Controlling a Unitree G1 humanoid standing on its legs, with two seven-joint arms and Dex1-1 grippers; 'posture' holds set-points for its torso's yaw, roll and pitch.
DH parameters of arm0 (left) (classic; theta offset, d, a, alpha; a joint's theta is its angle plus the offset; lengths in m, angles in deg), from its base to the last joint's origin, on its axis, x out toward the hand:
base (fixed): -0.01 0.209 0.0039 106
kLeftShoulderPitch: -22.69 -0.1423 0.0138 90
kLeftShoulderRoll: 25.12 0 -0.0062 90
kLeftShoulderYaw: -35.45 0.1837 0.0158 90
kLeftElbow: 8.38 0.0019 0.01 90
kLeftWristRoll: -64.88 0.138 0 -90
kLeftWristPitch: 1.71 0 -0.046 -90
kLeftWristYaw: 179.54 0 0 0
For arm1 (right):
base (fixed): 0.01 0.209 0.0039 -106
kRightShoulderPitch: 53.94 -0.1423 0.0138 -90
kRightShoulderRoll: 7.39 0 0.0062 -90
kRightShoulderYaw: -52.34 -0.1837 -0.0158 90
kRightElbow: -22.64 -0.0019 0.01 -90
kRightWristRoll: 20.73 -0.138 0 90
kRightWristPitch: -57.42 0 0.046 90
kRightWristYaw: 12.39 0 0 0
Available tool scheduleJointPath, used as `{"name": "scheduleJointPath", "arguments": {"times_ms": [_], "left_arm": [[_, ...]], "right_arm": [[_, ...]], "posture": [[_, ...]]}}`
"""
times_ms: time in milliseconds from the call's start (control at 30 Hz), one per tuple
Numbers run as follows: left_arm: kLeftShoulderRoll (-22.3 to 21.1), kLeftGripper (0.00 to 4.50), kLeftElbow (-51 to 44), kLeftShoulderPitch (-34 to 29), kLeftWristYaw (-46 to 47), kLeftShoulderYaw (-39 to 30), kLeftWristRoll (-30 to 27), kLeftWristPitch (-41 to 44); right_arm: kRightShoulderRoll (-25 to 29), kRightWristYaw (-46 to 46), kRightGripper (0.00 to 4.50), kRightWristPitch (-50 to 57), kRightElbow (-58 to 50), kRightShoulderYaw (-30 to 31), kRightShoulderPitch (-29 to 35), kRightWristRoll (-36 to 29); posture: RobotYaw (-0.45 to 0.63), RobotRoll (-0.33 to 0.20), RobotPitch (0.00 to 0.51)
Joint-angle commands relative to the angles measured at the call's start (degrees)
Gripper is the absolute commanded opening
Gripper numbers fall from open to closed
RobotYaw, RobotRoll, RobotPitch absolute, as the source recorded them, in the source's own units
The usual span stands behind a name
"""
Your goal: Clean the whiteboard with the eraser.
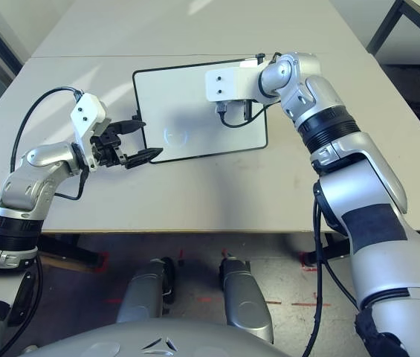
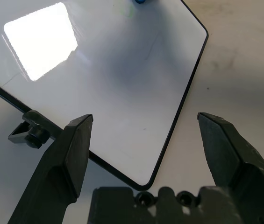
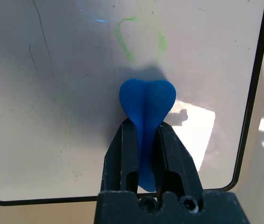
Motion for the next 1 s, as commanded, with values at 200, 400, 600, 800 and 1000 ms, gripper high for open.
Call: {"name": "scheduleJointPath", "arguments": {"times_ms": [200,400,600,800,1000], "left_arm": [[-0.31,4.50,-0.66,-0.15,-0.30,-0.02,0.35,-0.20],[-0.26,4.50,-1.25,-0.37,0.03,-0.08,0.25,0.23],[-0.09,4.50,-1.79,-0.53,0.38,-0.11,0.14,0.62],[0.03,4.50,-2.41,-0.66,0.71,-0.18,0.04,1.09],[0.07,4.50,-3.09,-0.73,1.00,-0.17,-0.10,1.69]], "right_arm": [[-2.86,1.58,0.25,0.71,1.61,0.76,-0.09,-0.40],[-4.41,2.09,0.25,0.94,1.48,0.48,-0.51,-0.57],[-6.16,2.43,0.25,1.01,1.58,0.44,-1.16,-0.70],[-7.77,2.36,0.25,0.90,2.59,0.40,-2.20,-0.65],[-9.43,2.06,0.25,0.97,4.03,0.35,-3.50,-0.60]], "posture": [[-0.09,0.000,0.144],[-0.09,0.000,0.146],[-0.09,0.000,0.146],[-0.08,0.000,0.147],[-0.08,0.000,0.146]]}}
